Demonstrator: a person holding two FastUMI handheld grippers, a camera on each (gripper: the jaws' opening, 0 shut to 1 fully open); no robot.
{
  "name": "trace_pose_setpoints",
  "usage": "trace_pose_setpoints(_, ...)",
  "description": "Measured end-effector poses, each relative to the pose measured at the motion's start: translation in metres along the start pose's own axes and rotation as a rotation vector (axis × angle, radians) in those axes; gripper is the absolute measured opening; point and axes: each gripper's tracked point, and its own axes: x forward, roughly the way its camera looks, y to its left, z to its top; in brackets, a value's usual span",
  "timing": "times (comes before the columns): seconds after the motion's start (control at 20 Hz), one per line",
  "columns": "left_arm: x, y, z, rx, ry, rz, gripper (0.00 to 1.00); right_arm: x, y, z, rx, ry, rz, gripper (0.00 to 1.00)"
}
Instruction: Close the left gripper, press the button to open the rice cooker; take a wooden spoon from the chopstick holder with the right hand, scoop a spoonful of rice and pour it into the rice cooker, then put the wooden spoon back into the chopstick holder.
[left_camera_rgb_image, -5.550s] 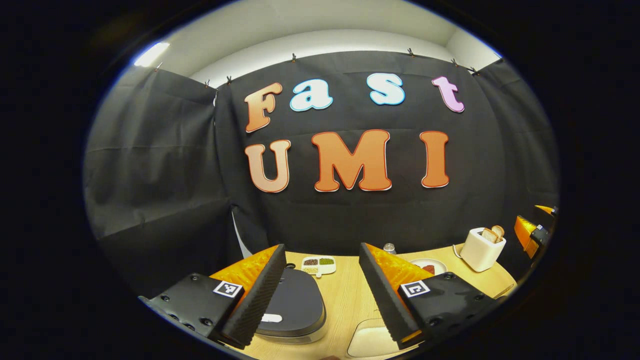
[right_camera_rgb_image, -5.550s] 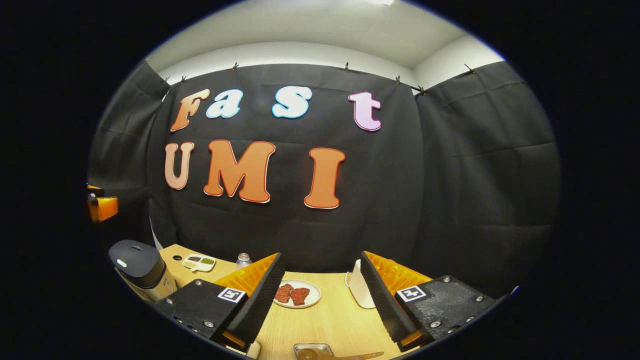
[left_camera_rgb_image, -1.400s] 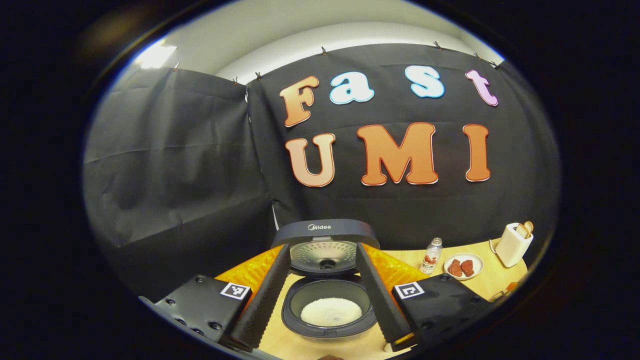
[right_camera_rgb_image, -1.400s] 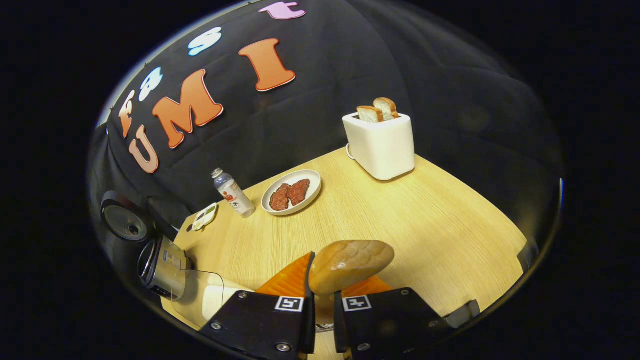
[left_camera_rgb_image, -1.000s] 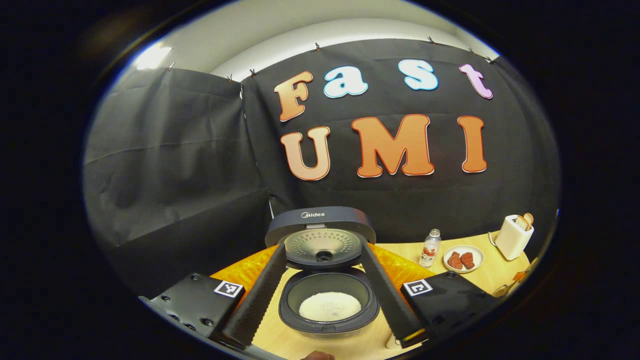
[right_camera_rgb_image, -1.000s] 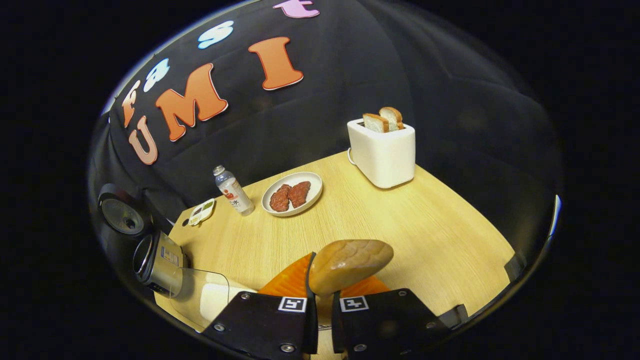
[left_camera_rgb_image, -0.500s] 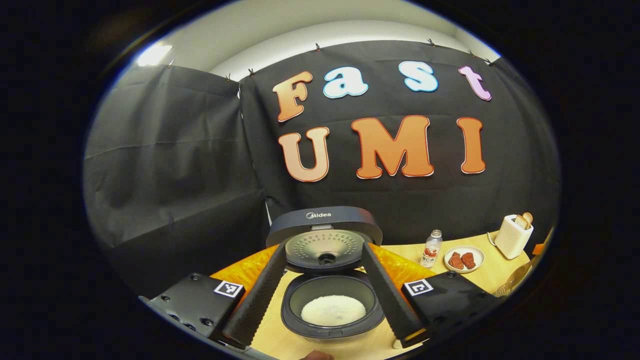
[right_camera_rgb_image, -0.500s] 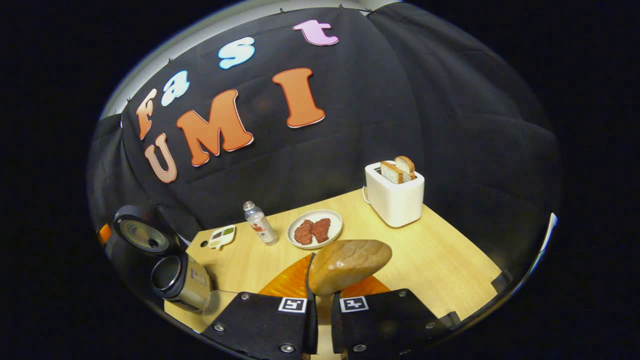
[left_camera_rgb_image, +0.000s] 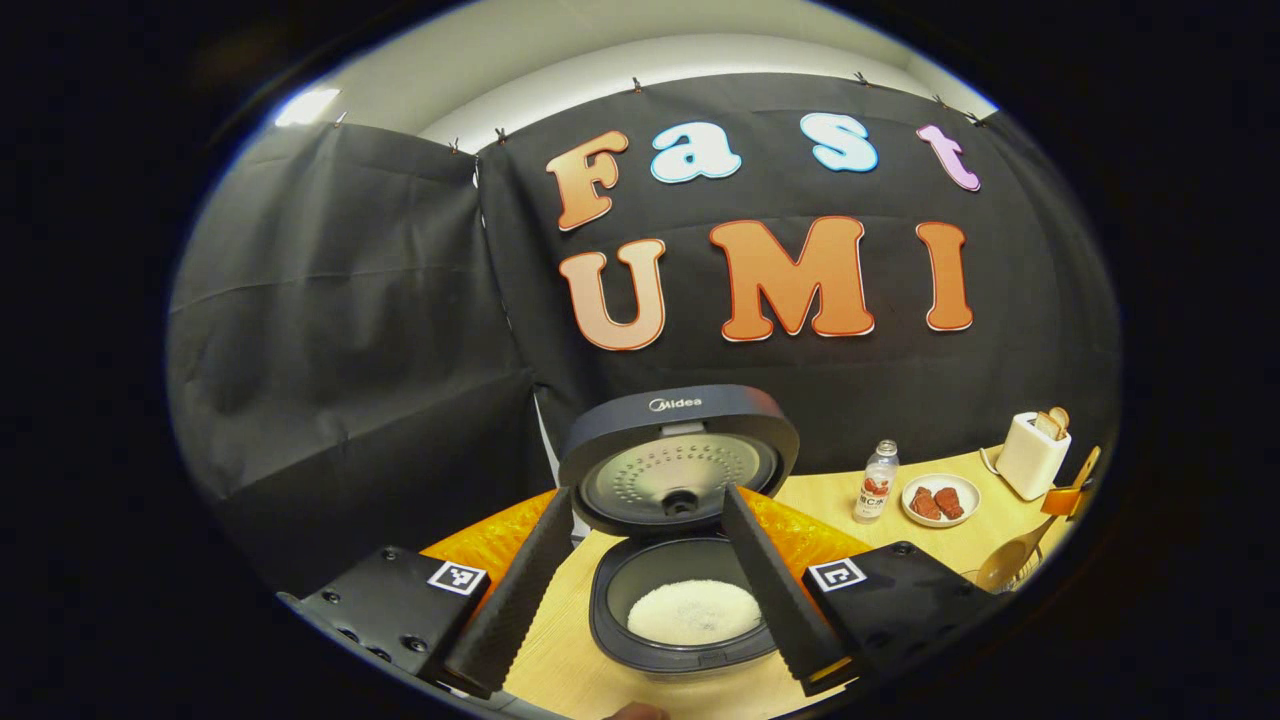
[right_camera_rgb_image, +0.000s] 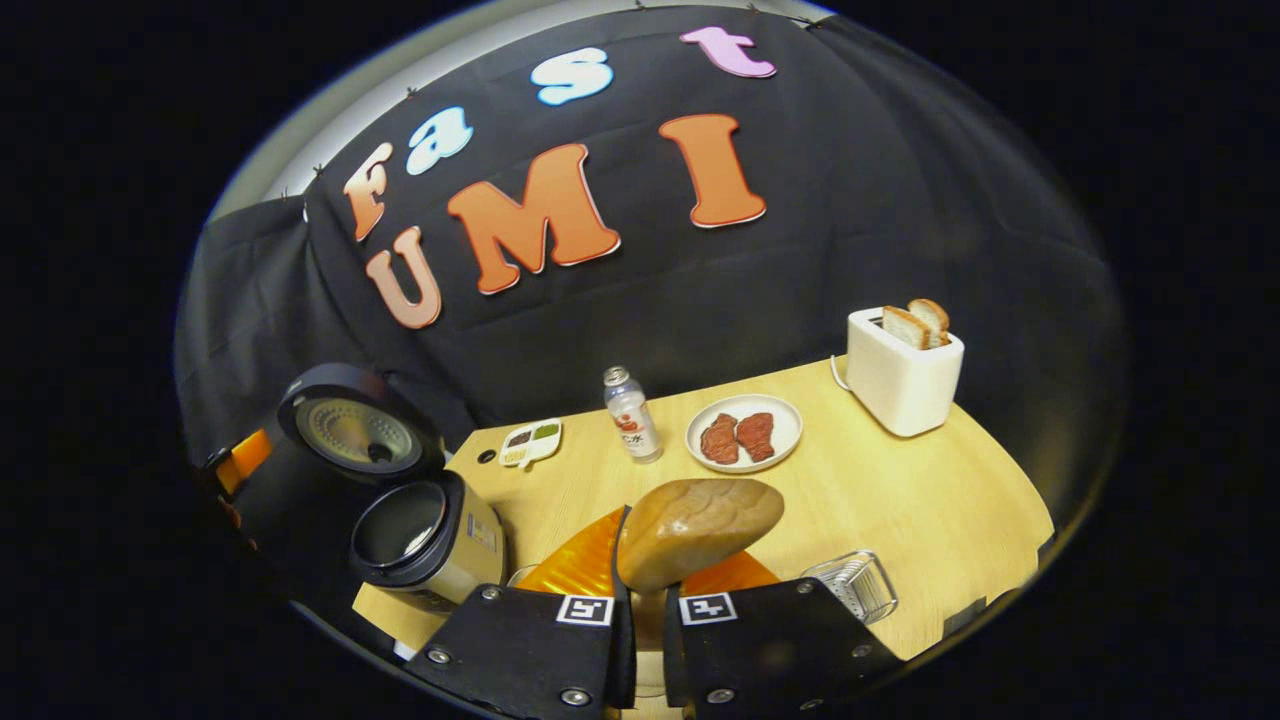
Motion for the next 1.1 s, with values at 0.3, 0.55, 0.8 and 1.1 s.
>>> trace_pose_setpoints(0.3, 0.002, 0.021, -0.022, -0.001, 0.051, 0.022, 1.00, 0.024, 0.011, -0.046, -0.221, 0.065, -0.059, 0.10)
trace_pose_setpoints(0.55, 0.008, 0.028, -0.034, 0.009, 0.080, 0.026, 1.00, 0.037, 0.011, -0.059, -0.429, 0.040, -0.121, 0.10)
trace_pose_setpoints(0.8, 0.017, 0.025, -0.042, 0.035, 0.098, 0.015, 0.96, 0.044, 0.009, -0.073, -0.505, 0.040, -0.175, 0.10)
trace_pose_setpoints(1.1, 0.027, 0.020, -0.050, 0.048, 0.128, -0.007, 1.00, 0.048, 0.021, -0.087, -0.635, 0.003, -0.194, 0.09)
